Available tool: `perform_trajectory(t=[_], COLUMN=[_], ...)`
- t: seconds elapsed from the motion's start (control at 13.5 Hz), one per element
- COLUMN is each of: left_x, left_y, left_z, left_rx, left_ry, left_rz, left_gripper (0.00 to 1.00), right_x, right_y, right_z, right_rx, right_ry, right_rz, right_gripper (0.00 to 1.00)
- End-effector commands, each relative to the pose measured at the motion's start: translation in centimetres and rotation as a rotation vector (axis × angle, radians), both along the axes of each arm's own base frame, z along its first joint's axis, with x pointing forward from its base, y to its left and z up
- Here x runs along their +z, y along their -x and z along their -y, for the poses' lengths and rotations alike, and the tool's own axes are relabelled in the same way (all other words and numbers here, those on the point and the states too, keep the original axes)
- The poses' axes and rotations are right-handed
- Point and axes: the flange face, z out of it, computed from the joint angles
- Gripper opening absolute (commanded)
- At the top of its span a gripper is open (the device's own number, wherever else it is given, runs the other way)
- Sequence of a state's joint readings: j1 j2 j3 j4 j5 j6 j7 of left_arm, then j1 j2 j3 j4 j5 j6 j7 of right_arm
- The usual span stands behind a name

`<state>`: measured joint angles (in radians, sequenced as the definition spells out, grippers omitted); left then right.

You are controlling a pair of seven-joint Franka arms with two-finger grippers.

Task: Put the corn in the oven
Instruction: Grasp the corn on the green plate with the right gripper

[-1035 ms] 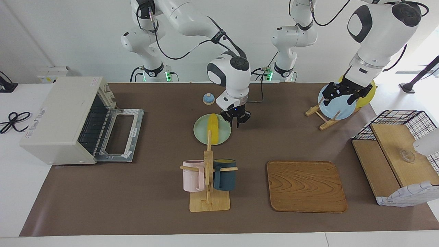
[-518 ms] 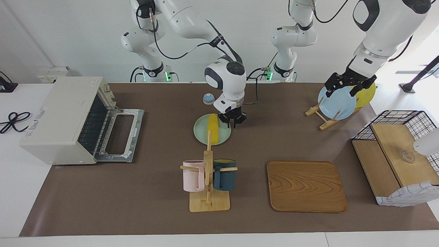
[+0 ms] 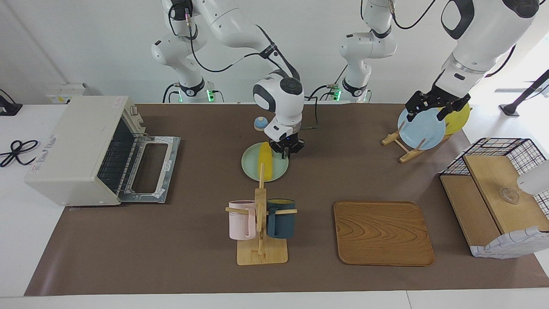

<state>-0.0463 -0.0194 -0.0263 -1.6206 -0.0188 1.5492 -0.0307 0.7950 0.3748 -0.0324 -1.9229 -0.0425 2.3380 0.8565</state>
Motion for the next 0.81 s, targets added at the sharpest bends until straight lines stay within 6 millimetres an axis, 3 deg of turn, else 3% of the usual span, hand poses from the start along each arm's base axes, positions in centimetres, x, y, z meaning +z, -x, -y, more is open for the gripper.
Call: perform_trajectory(t=[0.0,0.15,0.37,0.52,0.74], left_x=[0.0,-0.1,-0.2,-0.3,-0.5], left_y=[0.3,0.3,0.3,0.2,0.1], left_z=[0.1,0.1,0.0,-0.1,-0.1], left_rx=[-0.017,-0.016,-0.013,-0.011,-0.011], left_ry=[-0.021,-0.021,-0.021,-0.019,-0.020], left_rz=[-0.017,-0.015,-0.015,-0.011,0.000], left_gripper=[1.00,1.00,1.00,1.00,1.00], right_x=[0.4,1.1,4.2,6.9,9.6], right_y=[0.6,-0.4,-3.4,-5.8,-7.7], right_z=[0.6,1.2,3.2,7.5,14.4], right_rx=[0.027,0.092,0.177,0.226,0.184], right_ry=[0.007,0.084,0.190,0.207,0.247], right_rz=[0.011,0.040,0.028,0.007,-0.067], right_gripper=[0.00,0.00,0.00,0.00,0.00])
